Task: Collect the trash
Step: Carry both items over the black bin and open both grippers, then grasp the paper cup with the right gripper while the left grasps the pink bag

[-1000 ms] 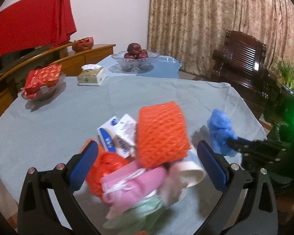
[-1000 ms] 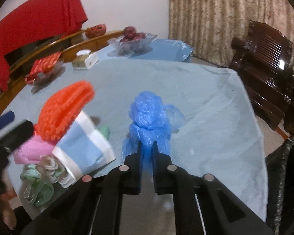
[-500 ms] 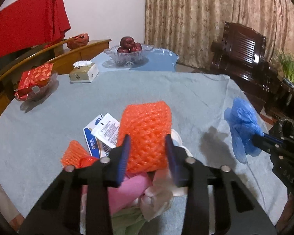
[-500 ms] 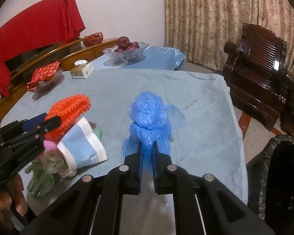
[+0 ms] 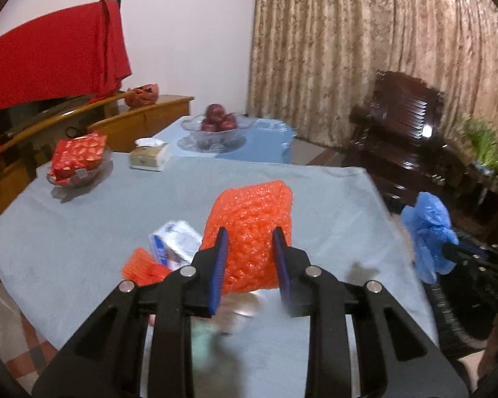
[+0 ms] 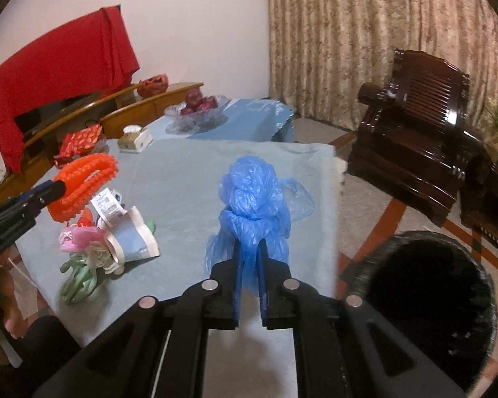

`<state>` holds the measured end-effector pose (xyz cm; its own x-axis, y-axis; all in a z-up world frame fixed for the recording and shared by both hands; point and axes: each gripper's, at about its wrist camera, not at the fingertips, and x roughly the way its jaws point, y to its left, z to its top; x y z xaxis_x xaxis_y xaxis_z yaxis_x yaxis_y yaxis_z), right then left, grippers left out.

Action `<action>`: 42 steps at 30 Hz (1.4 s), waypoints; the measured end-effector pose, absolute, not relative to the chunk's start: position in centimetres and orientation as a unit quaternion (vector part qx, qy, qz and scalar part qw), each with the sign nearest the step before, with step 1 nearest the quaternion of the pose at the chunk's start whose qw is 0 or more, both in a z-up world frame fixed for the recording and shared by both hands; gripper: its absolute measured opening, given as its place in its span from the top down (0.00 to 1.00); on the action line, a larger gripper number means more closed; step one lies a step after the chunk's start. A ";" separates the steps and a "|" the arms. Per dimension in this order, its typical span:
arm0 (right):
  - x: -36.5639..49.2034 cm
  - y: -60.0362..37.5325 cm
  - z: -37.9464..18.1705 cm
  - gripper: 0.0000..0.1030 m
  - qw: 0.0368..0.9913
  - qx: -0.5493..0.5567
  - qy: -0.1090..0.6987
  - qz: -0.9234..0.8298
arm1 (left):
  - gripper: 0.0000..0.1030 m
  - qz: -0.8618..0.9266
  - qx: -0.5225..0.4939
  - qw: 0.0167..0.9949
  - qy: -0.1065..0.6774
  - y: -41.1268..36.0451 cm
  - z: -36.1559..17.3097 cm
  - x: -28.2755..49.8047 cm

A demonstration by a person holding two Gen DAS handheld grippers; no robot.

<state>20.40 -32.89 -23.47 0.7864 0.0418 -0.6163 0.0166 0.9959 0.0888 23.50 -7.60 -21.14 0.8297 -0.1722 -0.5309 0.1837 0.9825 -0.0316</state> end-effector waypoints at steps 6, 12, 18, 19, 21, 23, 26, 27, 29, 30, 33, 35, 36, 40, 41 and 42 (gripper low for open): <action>16.3 -39.0 -22.0 0.92 0.948 0.030 0.310 -0.068 | 0.74 -0.095 0.004 0.953 0.287 -15.7 -19.9 19.0; 11.9 -44.9 -21.8 0.92 0.937 0.066 0.283 -0.194 | 0.74 -0.159 0.015 0.942 0.295 -25.2 -19.7 15.7; 9.6 -49.7 -23.4 0.92 0.922 0.110 0.271 -0.252 | 0.74 -0.202 0.034 0.933 0.296 -31.8 -20.1 14.4; 9.2 -50.6 -23.7 0.92 0.920 0.114 0.271 -0.259 | 0.74 -0.209 0.038 0.931 0.297 -33.0 -20.3 14.1; 9.1 -52.2 -24.3 0.90 0.915 0.126 0.277 -0.264 | 0.70 -0.225 0.042 0.926 0.299 -34.7 -20.7 13.7; 9.0 -53.6 -24.8 0.87 0.912 0.133 0.280 -0.269 | 0.66 -0.242 0.055 0.922 0.297 -36.8 -21.4 13.4; 8.5 -55.1 -25.6 0.58 0.905 0.142 0.287 -0.279 | 0.48 -0.277 0.063 0.908 0.307 -39.0 -22.8 13.5; 8.2 -55.5 -25.7 0.53 0.903 0.143 0.285 -0.287 | 0.35 -0.283 0.064 0.906 0.308 -39.3 -23.2 13.6; 7.5 -55.9 -25.8 0.53 0.902 0.149 0.282 -0.291 | 0.32 -0.284 0.072 0.906 0.305 -39.2 -23.8 13.8; 7.6 -55.8 -25.7 0.53 0.902 0.152 0.282 -0.290 | 0.32 -0.282 0.075 0.905 0.309 -38.9 -24.1 14.0; 7.4 -55.3 -25.7 0.53 0.903 0.156 0.284 -0.282 | 0.29 -0.264 0.076 0.908 0.316 -36.6 -24.3 14.7; 7.6 -54.5 -25.6 0.53 0.904 0.158 0.287 -0.274 | 0.23 -0.232 0.084 0.917 0.315 -34.1 -24.2 15.1; 7.8 -53.8 -25.5 0.53 0.905 0.158 0.290 -0.267 | 0.20 -0.211 0.085 0.921 0.316 -32.5 -24.3 15.4; 9.0 -49.8 -24.8 0.53 0.917 0.144 0.290 -0.232 | 0.20 -0.161 0.066 0.928 0.329 -26.3 -24.6 16.6; 9.5 -48.3 -24.5 0.53 0.921 0.135 0.291 -0.221 | 0.20 -0.151 0.062 0.929 0.331 -25.0 -24.6 16.8; 9.9 -47.2 -24.3 0.53 0.924 0.131 0.293 -0.209 | 0.20 -0.137 0.054 0.932 0.331 -22.9 -24.5 17.1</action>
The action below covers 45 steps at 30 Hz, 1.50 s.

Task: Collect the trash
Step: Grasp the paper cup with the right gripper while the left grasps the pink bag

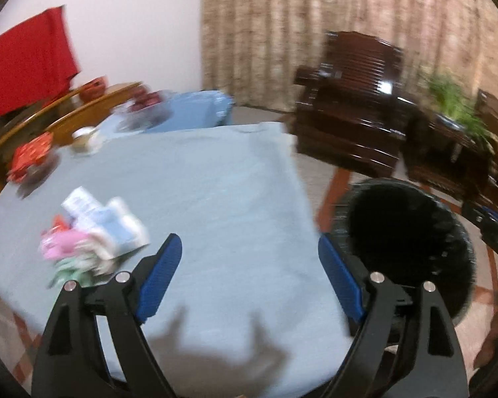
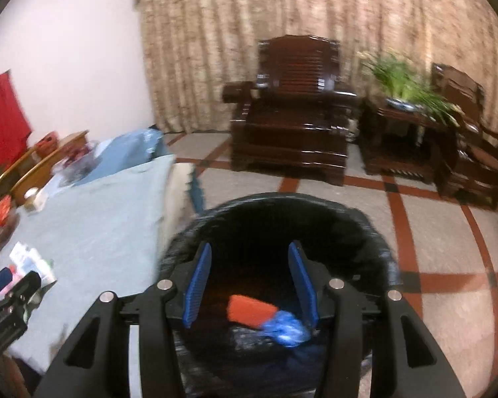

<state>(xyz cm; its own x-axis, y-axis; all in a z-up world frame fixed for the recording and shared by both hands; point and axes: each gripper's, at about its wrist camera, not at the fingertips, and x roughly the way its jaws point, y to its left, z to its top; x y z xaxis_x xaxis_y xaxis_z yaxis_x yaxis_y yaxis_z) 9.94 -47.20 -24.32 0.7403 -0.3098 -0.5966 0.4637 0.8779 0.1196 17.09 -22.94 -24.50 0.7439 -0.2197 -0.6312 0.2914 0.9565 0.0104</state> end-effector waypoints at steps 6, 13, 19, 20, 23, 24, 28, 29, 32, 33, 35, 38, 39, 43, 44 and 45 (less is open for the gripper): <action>12.4 -39.1 -23.8 0.53 0.939 0.102 0.301 -0.133 | 0.20 -0.074 0.021 0.945 0.317 -13.4 -23.1 17.8; 15.2 -30.4 -23.9 0.53 0.947 0.073 0.307 -0.064 | 0.20 -0.012 0.001 0.955 0.295 -4.5 -22.7 18.4; 17.3 -25.3 -24.0 0.53 0.949 0.057 0.310 -0.028 | 0.20 0.008 0.007 0.958 0.288 0.3 -23.4 18.5; 17.7 -24.4 -24.1 0.53 0.948 0.055 0.312 -0.022 | 0.20 0.010 0.007 0.958 0.287 1.2 -23.5 18.7; 18.7 -22.3 -24.2 0.53 0.948 0.051 0.313 -0.007 | 0.20 0.014 0.019 0.959 0.281 2.0 -23.8 19.0; 19.0 -21.7 -24.3 0.53 0.948 0.050 0.313 -0.003 | 0.20 0.014 0.021 0.960 0.279 2.4 -23.9 19.2; 20.9 -19.0 -25.3 0.53 0.946 0.042 0.320 0.013 | 0.20 0.013 0.019 0.961 0.277 3.3 -24.4 19.7; 21.4 -18.4 -25.7 0.53 0.945 0.043 0.323 0.019 | 0.20 0.011 0.016 0.961 0.276 3.4 -24.5 19.9; 22.6 -16.9 -26.7 0.53 0.943 0.039 0.329 0.031 | 0.20 0.006 0.013 0.961 0.277 3.9 -25.0 20.5; 22.8 -16.4 -27.0 0.53 0.942 0.038 0.331 0.033 | 0.20 0.004 0.012 0.961 0.277 4.1 -25.3 20.9; 23.5 -15.5 -27.6 0.53 0.941 0.038 0.335 0.041 | 0.20 0.002 0.013 0.961 0.277 4.2 -25.7 21.3; 24.8 -14.1 -28.4 0.53 0.938 0.040 0.341 0.044 | 0.20 0.004 0.010 0.960 0.279 4.6 -26.4 21.9; 25.3 -13.7 -28.5 0.53 0.938 0.040 0.343 0.045 | 0.20 0.003 0.005 0.960 0.282 4.8 -26.6 22.0; 27.1 -12.7 -29.4 0.53 0.935 0.040 0.349 0.048 | 0.20 0.002 0.002 0.958 0.286 5.1 -27.1 22.4; 27.6 -12.5 -29.7 0.54 0.934 0.040 0.352 0.048 | 0.20 0.001 0.000 0.958 0.287 5.1 -27.2 22.4; 27.8 -12.4 -29.8 0.54 0.933 0.040 0.355 0.047 | 0.20 0.001 -0.001 0.958 0.287 5.1 -27.2 22.4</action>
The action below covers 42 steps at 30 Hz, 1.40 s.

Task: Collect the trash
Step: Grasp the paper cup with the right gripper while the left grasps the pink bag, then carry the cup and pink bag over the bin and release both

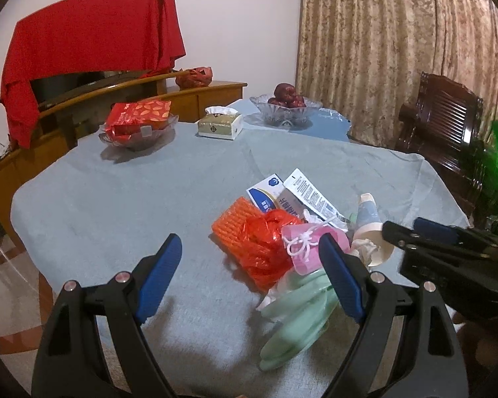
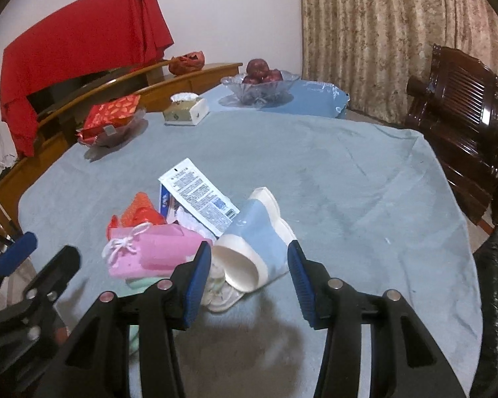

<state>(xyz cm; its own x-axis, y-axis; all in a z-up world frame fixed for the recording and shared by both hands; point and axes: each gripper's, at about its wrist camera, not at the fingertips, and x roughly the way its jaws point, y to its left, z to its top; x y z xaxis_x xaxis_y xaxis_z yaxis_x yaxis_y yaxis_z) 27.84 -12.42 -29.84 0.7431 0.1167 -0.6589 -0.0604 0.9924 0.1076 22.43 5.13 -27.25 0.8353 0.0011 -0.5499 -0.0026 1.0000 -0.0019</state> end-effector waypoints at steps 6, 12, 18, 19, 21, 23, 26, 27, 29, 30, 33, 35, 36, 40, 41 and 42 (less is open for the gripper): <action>28.5 -12.9 -31.0 0.57 0.925 0.042 0.374 0.047 | 0.20 -0.001 -0.008 0.957 0.290 5.5 -27.8 22.9; 29.6 -13.6 -32.2 0.91 0.913 0.050 0.400 0.065 | 0.20 -0.003 -0.006 0.956 0.294 5.0 -28.2 23.0; 28.6 -15.8 -31.6 0.96 0.916 0.061 0.391 0.062 | 0.20 -0.009 -0.001 0.955 0.295 4.2 -28.4 23.1; 28.4 -16.1 -31.5 0.96 0.917 0.062 0.389 0.061 | 0.20 -0.012 0.000 0.955 0.296 4.0 -28.5 23.2; 28.0 -16.5 -31.1 0.97 0.919 0.064 0.384 0.060 | 0.20 -0.015 0.002 0.955 0.296 3.4 -28.6 23.4; 27.8 -16.8 -30.6 0.97 0.922 0.063 0.378 0.059 | 0.20 -0.018 0.006 0.955 0.296 3.0 -28.8 23.7; 27.3 -17.2 -30.0 0.97 0.926 0.056 0.369 0.056 | 0.20 -0.022 0.007 0.954 0.299 2.6 -29.1 24.5; 27.3 -17.4 -29.9 0.97 0.927 0.057 0.368 0.055 | 0.21 -0.024 0.005 0.953 0.301 2.5 -29.2 24.7; 27.2 -17.8 -29.7 0.97 0.928 0.059 0.364 0.053 | 0.25 -0.030 0.006 0.951 0.307 2.3 -29.6 25.4; 27.2 -18.0 -29.6 0.97 0.928 0.061 0.363 0.053 | 0.31 -0.032 0.007 0.950 0.309 2.2 -29.8 25.6; 27.1 -18.6 -29.5 0.97 0.929 0.064 0.361 0.053 | 0.40 -0.052 0.008 0.944 0.325 1.6 -30.5 26.2; 27.0 -18.7 -29.4 0.97 0.929 0.065 0.360 0.053 | 0.50 -0.063 0.011 0.941 0.331 1.3 -30.8 26.5; 26.9 -18.8 -29.4 0.97 0.929 0.065 0.360 0.053 | 0.56 -0.069 0.010 0.940 0.335 1.2 -30.9 26.6; 26.7 -18.9 -29.3 0.97 0.930 0.065 0.358 0.053 | 0.97 -0.094 0.008 0.935 0.342 0.9 -31.0 26.7; 26.6 -19.0 -29.2 0.97 0.930 0.065 0.358 0.053 | 0.97 -0.096 0.008 0.935 0.341 0.8 -30.9 26.6; 26.5 -19.2 -29.1 0.97 0.930 0.065 0.357 0.054 | 0.97 -0.098 0.007 0.935 0.340 0.8 -30.7 26.5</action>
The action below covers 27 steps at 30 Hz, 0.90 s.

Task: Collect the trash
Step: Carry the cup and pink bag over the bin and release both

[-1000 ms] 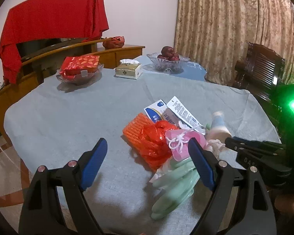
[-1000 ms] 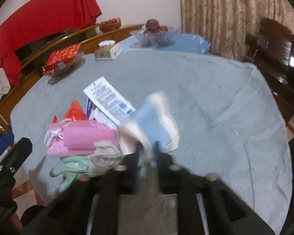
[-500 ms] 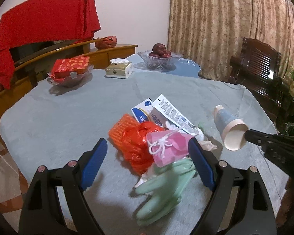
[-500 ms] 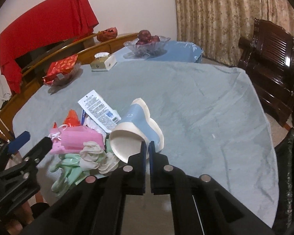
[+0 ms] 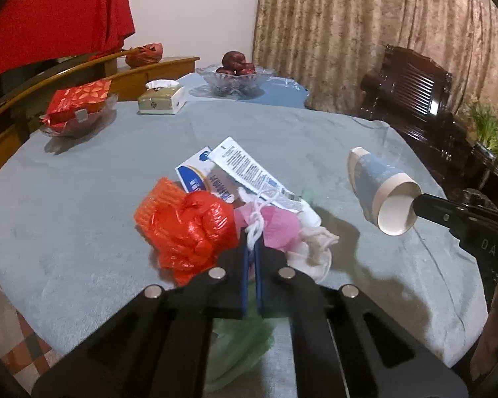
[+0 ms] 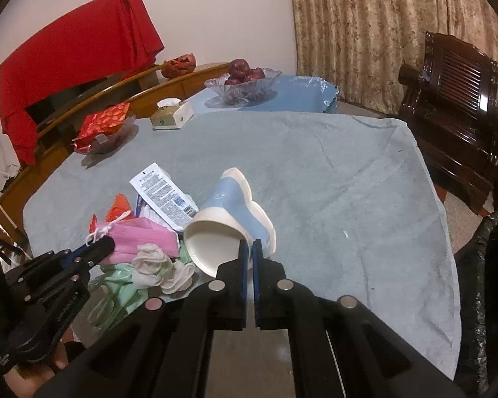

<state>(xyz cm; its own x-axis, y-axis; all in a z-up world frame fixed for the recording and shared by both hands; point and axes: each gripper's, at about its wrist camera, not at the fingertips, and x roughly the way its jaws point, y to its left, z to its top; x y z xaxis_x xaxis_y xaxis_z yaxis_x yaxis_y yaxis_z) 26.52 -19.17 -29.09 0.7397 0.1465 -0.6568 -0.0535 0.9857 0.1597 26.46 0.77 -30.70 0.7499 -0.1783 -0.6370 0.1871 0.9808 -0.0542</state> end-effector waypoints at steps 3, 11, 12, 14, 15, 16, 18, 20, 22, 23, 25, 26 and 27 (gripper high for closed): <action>26.1 -19.5 -28.6 0.97 0.932 0.066 0.353 0.054 | 0.98 -0.099 0.001 0.937 0.335 0.8 -30.1 26.2; 24.3 -20.7 -26.1 0.97 0.941 0.069 0.327 0.050 | 0.98 -0.082 0.002 0.952 0.295 0.1 -25.8 24.3; 24.1 -20.9 -25.8 0.97 0.942 0.069 0.324 0.049 | 0.98 -0.077 0.003 0.954 0.290 -0.3 -25.1 24.0; 23.4 -21.5 -24.9 0.97 0.945 0.071 0.315 0.045 | 0.98 -0.074 0.000 0.956 0.285 -0.7 -24.2 23.4; 23.1 -21.9 -24.5 0.97 0.947 0.072 0.311 0.043 | 0.98 -0.068 0.003 0.957 0.282 -1.1 -23.8 23.2; 22.9 -22.2 -24.1 0.97 0.948 0.073 0.307 0.041 | 0.98 -0.062 0.005 0.958 0.279 -1.5 -23.2 22.9; 22.2 -23.1 -23.1 0.97 0.951 0.075 0.297 0.033 | 0.98 -0.058 0.002 0.959 0.278 -2.3 -22.5 22.4; 21.5 -23.7 -22.4 0.97 0.954 0.077 0.289 0.027 | 0.98 -0.060 0.001 0.958 0.279 -3.0 -22.1 22.0; 20.6 -24.8 -21.5 0.97 0.956 0.078 0.281 0.018 | 0.98 -0.063 0.001 0.958 0.279 -3.9 -21.6 21.6; 20.1 -25.4 -21.1 0.97 0.958 0.078 0.277 0.011 | 0.98 -0.064 0.000 0.958 0.279 -4.3 -21.5 21.3; 19.1 -26.6 -20.5 0.97 0.960 0.079 0.270 -0.001 | 0.98 -0.067 -0.001 0.958 0.277 -5.5 -20.8 20.6; 18.5 -27.3 -20.1 0.97 0.961 0.082 0.266 -0.010 | 0.98 -0.066 -0.004 0.959 0.276 -6.1 -20.4 20.2; 18.2 -28.0 -19.9 0.97 0.961 0.083 0.263 -0.017 | 0.98 -0.068 -0.006 0.958 0.277 -6.5 -20.3 20.0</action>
